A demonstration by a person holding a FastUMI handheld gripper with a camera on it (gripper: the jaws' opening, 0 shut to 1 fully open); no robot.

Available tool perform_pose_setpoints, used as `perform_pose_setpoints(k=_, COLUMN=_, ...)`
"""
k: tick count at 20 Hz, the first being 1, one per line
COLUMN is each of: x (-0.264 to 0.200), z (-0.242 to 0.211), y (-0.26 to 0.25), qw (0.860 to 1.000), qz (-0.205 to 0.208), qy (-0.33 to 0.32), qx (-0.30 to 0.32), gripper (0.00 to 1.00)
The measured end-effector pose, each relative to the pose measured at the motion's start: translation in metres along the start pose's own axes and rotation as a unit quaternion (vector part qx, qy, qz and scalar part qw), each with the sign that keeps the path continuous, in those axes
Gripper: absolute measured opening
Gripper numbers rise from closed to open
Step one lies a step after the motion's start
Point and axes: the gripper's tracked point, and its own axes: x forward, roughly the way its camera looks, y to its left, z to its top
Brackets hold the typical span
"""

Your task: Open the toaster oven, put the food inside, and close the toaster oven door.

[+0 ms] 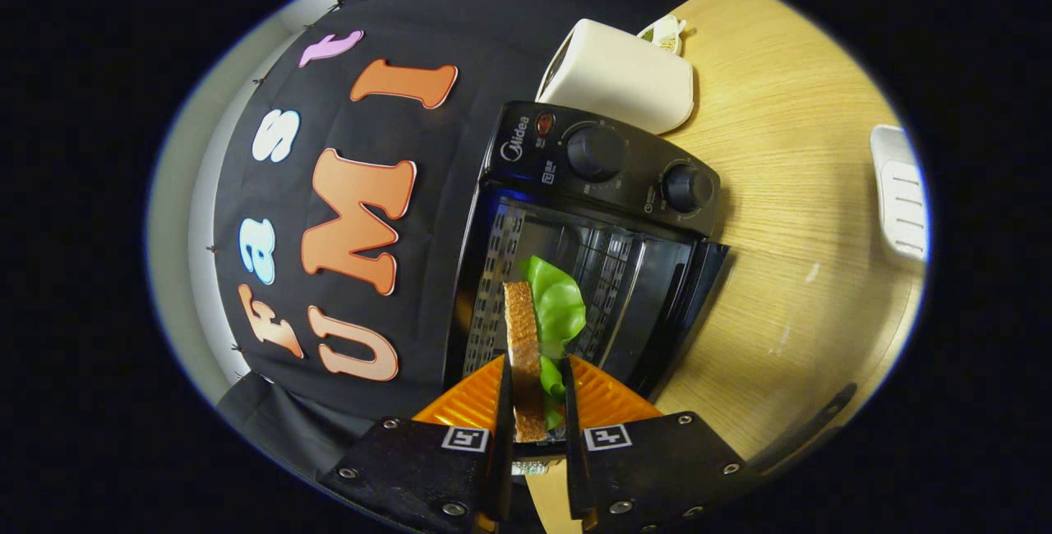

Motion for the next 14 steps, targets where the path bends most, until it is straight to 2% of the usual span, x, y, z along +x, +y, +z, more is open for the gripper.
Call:
perform_pose_setpoints(k=5, x=0.031, z=-0.005, y=-0.011, qw=0.998, qz=-0.036, qy=-0.032, qx=0.038, gripper=0.3)
perform_pose_setpoints(k=9, x=0.045, z=-0.004, y=-0.004, qw=0.996, qz=-0.042, qy=-0.043, qx=0.071, gripper=0.39)
perform_pose_setpoints(k=10, x=0.044, z=-0.005, y=-0.002, qw=0.996, qz=-0.046, qy=-0.044, qx=0.064, gripper=0.47)
perform_pose_setpoints(k=11, x=0.044, z=-0.007, y=-0.005, qw=0.996, qz=-0.054, qy=-0.043, qx=0.053, gripper=0.51)
perform_pose_setpoints(k=14, x=0.044, z=-0.016, y=-0.01, qw=0.996, qz=-0.072, qy=-0.034, qx=0.049, gripper=0.77)
